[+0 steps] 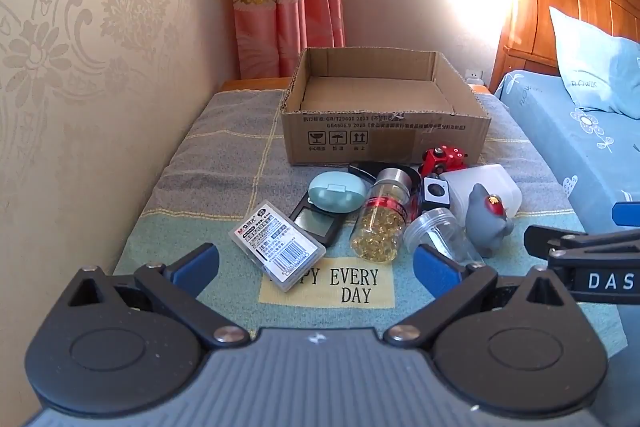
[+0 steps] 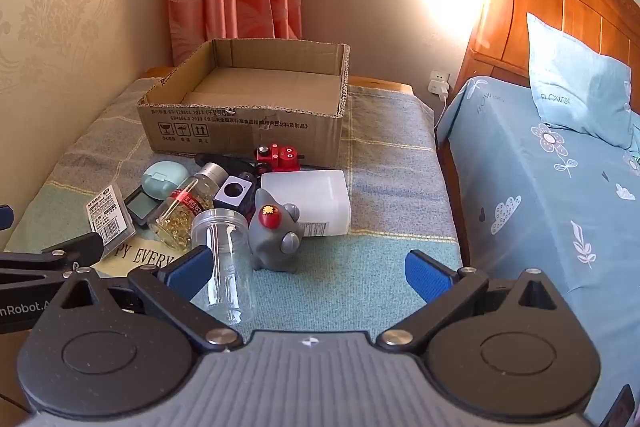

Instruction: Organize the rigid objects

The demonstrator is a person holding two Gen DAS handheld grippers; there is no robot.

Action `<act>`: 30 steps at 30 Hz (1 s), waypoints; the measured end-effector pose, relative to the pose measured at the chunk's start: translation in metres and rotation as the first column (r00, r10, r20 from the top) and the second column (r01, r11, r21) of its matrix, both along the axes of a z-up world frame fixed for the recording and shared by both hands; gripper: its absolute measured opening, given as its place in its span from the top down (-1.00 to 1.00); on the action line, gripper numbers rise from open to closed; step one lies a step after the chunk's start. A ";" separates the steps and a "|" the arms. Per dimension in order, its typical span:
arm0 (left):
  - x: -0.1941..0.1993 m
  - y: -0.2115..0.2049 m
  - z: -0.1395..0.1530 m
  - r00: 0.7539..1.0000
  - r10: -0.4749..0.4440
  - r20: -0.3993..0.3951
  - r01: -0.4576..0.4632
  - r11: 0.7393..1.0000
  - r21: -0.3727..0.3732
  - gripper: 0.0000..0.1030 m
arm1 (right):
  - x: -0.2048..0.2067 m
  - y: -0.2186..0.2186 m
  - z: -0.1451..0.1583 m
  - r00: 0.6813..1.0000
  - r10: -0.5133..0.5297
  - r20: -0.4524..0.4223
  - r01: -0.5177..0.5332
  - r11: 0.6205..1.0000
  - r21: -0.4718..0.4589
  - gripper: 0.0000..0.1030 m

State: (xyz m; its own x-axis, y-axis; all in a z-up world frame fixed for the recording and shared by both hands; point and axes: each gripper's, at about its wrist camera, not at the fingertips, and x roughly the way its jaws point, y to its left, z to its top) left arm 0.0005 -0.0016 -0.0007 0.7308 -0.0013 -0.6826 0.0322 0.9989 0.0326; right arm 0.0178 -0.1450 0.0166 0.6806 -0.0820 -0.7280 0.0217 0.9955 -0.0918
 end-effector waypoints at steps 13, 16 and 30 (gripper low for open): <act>-0.001 0.001 0.001 1.000 0.001 0.001 -0.001 1.000 -0.001 -0.99 | -0.001 -0.001 0.001 1.000 -0.001 0.002 0.001 1.000 0.002 -1.00; -0.001 0.001 0.002 1.000 0.000 0.002 0.000 1.000 -0.001 -0.99 | -0.001 -0.001 0.002 1.000 -0.001 0.003 0.001 1.000 0.001 -1.00; -0.002 0.001 0.003 1.000 0.001 0.003 -0.001 1.000 0.000 -0.99 | -0.002 -0.001 0.002 1.000 -0.001 0.005 0.001 1.000 0.003 -1.00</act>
